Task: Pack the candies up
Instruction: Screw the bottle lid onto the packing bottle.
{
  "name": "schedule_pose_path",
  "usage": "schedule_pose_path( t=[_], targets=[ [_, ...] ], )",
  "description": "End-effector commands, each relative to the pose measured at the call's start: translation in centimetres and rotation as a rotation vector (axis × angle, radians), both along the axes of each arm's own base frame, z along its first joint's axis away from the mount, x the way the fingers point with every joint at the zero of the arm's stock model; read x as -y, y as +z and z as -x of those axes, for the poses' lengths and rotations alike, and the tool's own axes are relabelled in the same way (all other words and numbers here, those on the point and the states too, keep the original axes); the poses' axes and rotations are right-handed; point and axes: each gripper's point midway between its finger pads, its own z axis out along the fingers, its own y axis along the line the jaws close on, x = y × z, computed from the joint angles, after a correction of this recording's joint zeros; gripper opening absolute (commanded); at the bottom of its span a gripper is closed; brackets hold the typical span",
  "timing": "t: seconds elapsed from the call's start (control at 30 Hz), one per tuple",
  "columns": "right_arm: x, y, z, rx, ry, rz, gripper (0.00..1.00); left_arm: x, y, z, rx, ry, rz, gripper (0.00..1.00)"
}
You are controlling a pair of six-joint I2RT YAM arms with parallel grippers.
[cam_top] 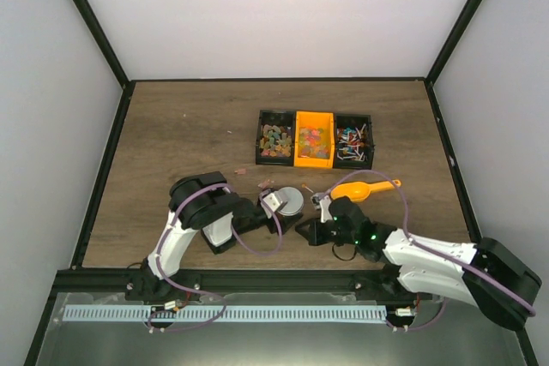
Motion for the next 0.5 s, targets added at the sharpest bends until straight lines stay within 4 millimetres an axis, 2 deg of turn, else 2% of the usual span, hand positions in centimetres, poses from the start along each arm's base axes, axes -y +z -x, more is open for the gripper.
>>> schedule_pose_path(
  t=[0.0, 0.1, 0.13, 0.17, 0.2, 0.27, 0.47],
  targets=[
    [0.3, 0.4, 0.6, -0.024, -0.007, -0.005, 0.01, -2.0, -4.9, 4.0, -0.342, -0.014, 0.068, 0.84],
    [1.3, 1.6, -0.7, 0.04, -0.064, 0.037, 0.01, -2.2, -5.1, 4.1, -0.342, -0.011, 0.06, 0.84],
    [1.8, 2.0, -1.3, 0.065, -0.094, 0.062, 0.04, -2.3, -5.1, 4.1, -0.342, -0.011, 0.058, 0.84],
    [2.2, 2.5, -2.1, 0.088, -0.119, 0.079, 0.15, -2.3, -5.2, 4.1, -0.343, -0.011, 0.055, 0.84],
    [2.6, 3.0, -2.9, 0.109, -0.134, 0.088, 0.22, -2.3, -5.3, 4.1, -0.343, -0.012, 0.054, 0.84],
    [3.1, 3.6, -4.4, 0.129, -0.152, 0.095, 0.27, -2.3, -5.4, 4.2, -0.344, -0.016, 0.053, 0.84],
    [2.6, 3.2, -7.0, 0.147, -0.148, 0.14, 0.26, -2.1, -5.3, 4.2, -0.341, -0.02, 0.056, 0.85]
  ],
)
